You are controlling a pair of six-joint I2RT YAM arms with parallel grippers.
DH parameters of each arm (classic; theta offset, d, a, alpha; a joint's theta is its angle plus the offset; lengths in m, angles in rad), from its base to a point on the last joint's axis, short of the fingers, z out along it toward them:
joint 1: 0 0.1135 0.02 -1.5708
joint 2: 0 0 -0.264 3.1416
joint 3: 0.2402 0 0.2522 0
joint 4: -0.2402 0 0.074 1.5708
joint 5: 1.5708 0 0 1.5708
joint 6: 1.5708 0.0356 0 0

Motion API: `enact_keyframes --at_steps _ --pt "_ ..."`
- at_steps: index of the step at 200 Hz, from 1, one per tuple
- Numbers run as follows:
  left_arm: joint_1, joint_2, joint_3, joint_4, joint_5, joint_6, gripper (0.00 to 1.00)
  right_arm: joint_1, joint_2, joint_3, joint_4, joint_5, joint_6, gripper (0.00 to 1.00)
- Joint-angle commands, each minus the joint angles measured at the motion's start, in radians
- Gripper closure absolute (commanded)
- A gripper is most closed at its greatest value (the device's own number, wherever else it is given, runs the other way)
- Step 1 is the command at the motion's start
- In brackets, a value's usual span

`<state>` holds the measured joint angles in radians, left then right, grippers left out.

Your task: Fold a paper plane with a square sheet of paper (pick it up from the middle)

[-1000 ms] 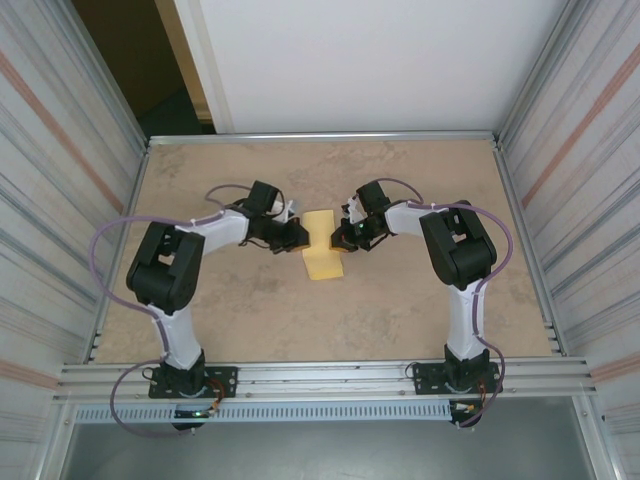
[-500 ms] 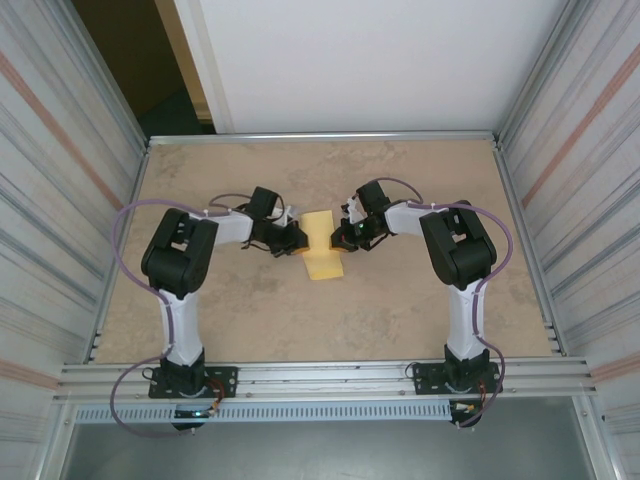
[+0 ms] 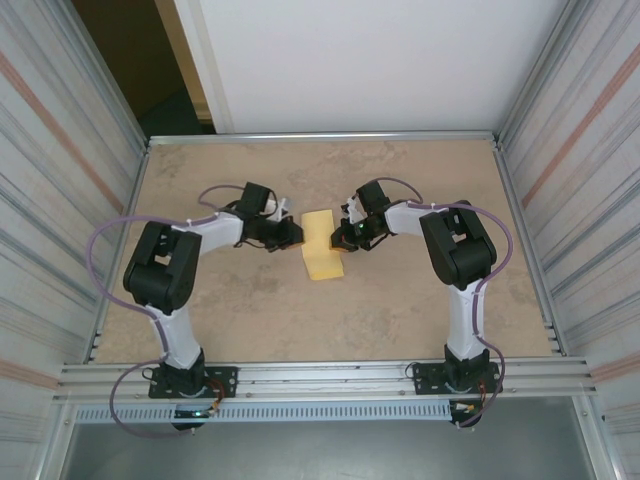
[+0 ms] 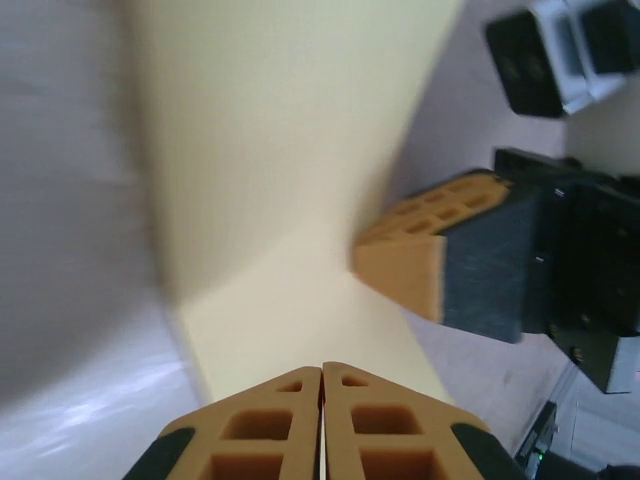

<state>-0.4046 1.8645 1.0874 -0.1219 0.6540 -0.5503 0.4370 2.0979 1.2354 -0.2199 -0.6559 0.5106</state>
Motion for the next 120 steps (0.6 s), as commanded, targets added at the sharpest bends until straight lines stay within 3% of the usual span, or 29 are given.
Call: enact_keyframes --at_steps 1,43,120 --pt "-0.040 0.074 0.062 0.031 -0.001 -0.009 0.90 -0.011 0.170 -0.097 -0.263 0.338 -0.048 1.00" --pt "-0.045 0.195 0.150 0.027 -0.034 -0.032 0.91 -0.012 0.172 -0.100 -0.268 0.339 -0.056 1.00" --pt "0.150 0.170 0.114 -0.047 -0.121 -0.013 0.91 -0.020 0.170 -0.115 -0.261 0.349 -0.062 1.00"
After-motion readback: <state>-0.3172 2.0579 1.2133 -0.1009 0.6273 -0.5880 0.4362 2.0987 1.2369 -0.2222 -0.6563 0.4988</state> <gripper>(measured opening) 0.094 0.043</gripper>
